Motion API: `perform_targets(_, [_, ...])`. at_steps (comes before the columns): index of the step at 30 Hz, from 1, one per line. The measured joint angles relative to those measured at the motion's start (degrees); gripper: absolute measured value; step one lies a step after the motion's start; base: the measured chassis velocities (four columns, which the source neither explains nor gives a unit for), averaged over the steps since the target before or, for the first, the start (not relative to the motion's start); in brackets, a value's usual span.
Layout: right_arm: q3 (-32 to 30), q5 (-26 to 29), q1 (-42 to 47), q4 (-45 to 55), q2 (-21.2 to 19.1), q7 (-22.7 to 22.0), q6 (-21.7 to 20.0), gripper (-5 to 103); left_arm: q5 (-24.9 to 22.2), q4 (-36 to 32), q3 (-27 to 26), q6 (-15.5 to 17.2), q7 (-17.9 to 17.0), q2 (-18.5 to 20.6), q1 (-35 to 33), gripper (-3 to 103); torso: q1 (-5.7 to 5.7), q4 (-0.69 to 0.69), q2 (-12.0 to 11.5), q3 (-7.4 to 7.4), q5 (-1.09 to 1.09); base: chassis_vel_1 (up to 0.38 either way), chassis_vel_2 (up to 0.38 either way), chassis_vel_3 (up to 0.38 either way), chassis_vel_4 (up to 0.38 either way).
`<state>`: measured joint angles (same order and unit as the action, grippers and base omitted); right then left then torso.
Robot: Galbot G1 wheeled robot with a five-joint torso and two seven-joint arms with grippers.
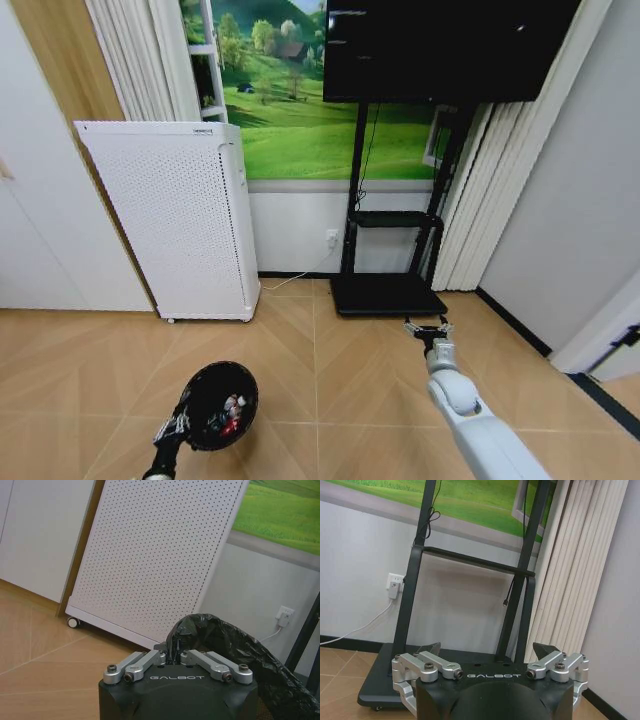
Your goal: Pick up the trash bin and place the garbage on the floor into it.
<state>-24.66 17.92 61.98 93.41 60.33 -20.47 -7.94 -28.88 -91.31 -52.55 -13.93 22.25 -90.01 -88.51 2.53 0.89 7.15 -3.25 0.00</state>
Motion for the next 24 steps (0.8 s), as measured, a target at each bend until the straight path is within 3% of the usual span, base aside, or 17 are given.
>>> perform_targets(12, [0.13, 0.07, -0.46, -1.42, -0.37, 0.15, 0.55, 100, -1.79, -0.95, -0.70, 1.35, 2.68, 0.06, -2.34, 10, 0.00, 0.00, 0.00, 0.00, 0.01, 0.000, 0.000, 0.000, 0.000])
perform_targets(24, [0.63, 0.02, -1.08, -2.33, -0.33, 0.50, 0.65, 100, -0.82, -2.25, -1.66, 1.26, 3.87, -0.01, -3.54, 53, 0.00, 0.00, 0.00, 0.00, 0.00, 0.000, 0.000, 0.000, 0.000])
